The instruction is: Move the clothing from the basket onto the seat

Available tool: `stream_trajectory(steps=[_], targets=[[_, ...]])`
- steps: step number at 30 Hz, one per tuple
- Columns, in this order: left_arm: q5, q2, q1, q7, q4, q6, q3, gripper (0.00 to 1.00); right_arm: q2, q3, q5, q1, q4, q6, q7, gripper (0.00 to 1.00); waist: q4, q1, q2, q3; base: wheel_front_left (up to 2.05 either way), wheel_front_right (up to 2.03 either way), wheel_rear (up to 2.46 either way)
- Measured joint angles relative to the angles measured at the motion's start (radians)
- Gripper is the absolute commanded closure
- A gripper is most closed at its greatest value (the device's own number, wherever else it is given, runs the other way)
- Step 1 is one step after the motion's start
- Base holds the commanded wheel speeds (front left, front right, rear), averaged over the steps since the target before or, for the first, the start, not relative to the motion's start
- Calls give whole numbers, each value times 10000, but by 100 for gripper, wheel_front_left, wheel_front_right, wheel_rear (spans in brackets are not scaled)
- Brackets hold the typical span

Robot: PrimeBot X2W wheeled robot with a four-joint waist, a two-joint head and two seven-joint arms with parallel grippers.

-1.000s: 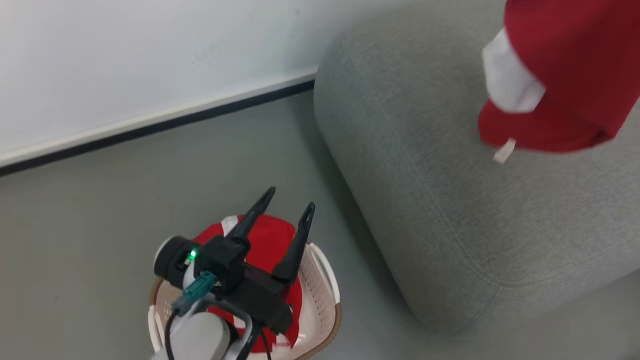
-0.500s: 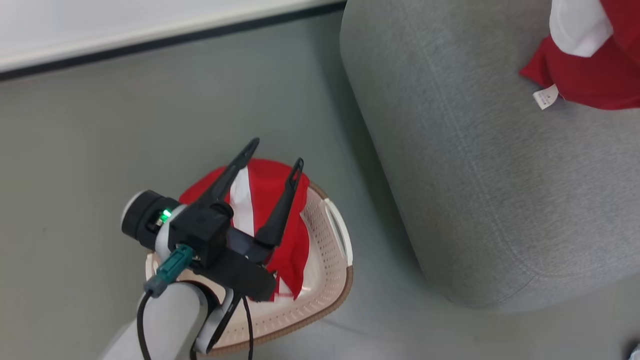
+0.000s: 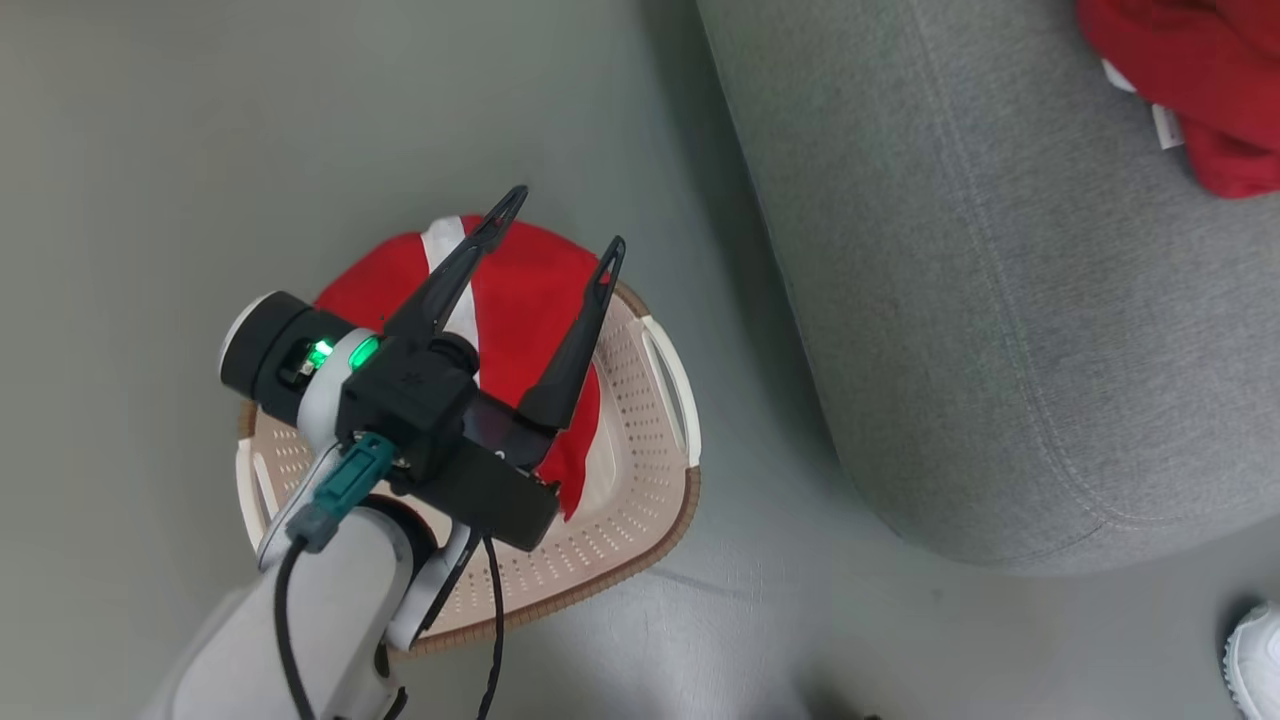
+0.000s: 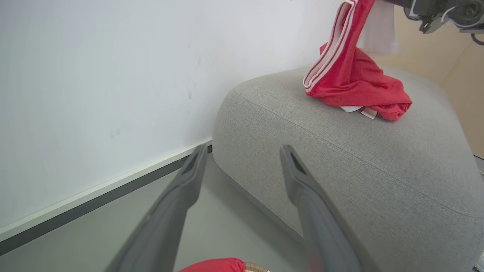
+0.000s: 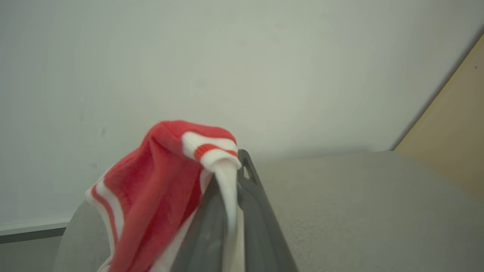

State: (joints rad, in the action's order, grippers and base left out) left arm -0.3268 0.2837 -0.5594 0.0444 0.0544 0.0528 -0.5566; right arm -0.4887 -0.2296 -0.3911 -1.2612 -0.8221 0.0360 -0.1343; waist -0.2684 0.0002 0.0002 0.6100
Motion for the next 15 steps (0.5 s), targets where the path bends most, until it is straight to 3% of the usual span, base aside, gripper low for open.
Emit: stream_trajectory(steps=[2, 6, 9, 12, 13, 14, 15], targets=[[109, -23, -101, -52, -15, -2, -71, 0, 146, -77, 0, 203, -244, -19, -132, 100, -10, 0, 0, 183, 0, 0, 0], [119, -59, -169, -73, -65, -6, -111, 0, 445, -245, 19, 507, -654, -19, -445, 78, 11, 0, 0, 415, 0, 0, 0], [121, -75, -171, -73, -176, -13, -128, 0, 671, -385, 48, 723, -895, -19, -633, 74, 73, -1, 0, 441, 0, 0, 0], [121, -84, -171, -58, -240, -13, -123, 0, 809, -472, 94, 906, -1124, -8, -786, 51, 106, -2, -1, 395, 0, 0, 0], [121, -96, -171, -17, -270, -13, -123, 0, 832, -500, 138, 952, -1191, -6, -802, 51, 113, -2, -1, 372, 0, 0, 0], [121, -105, -170, 25, -311, -13, -123, 0, 861, -518, 142, 1010, -1233, -4, -861, 20, 118, -2, 0, 346, 0, 0, 0], [119, -109, -169, 27, -357, -12, -121, 0, 901, -545, 144, 1068, -1275, 15, -884, 2, 121, -2, 0, 315, 0, 0, 0]])
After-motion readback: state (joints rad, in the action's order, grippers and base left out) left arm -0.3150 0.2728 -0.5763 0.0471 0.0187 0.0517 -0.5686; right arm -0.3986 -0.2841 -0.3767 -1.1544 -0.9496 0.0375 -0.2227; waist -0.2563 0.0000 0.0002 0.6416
